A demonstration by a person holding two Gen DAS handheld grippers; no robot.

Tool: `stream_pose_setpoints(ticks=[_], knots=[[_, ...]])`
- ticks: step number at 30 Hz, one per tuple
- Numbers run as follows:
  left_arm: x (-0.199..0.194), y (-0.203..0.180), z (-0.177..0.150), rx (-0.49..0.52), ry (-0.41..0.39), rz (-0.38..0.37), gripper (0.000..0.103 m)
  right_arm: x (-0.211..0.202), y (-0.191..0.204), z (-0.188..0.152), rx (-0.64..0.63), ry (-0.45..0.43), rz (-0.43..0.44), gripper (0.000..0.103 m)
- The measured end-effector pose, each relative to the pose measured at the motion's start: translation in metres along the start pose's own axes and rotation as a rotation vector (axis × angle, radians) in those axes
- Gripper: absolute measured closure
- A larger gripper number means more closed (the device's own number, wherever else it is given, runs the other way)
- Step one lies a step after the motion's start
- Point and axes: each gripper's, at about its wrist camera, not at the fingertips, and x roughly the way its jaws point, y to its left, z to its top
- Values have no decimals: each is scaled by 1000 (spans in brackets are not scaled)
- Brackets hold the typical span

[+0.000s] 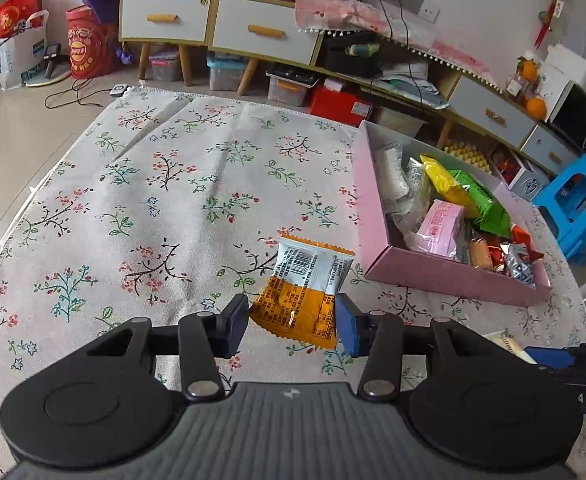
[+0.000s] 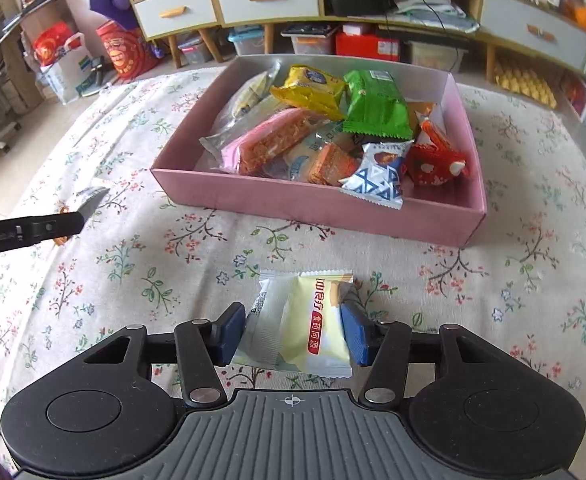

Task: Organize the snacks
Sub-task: 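Carry both packets into the pink box and open both grippers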

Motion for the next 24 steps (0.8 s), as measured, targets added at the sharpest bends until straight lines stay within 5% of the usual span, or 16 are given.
stream_pose_setpoints(ticks=[11, 24], knots=[[-4, -14, 7, -14, -15, -90, 60, -22, -7, 12, 144, -11, 106, 52], [9, -34, 16, -94, -61, -199, 60, -45, -34, 41, 342, -139, 224, 52]])
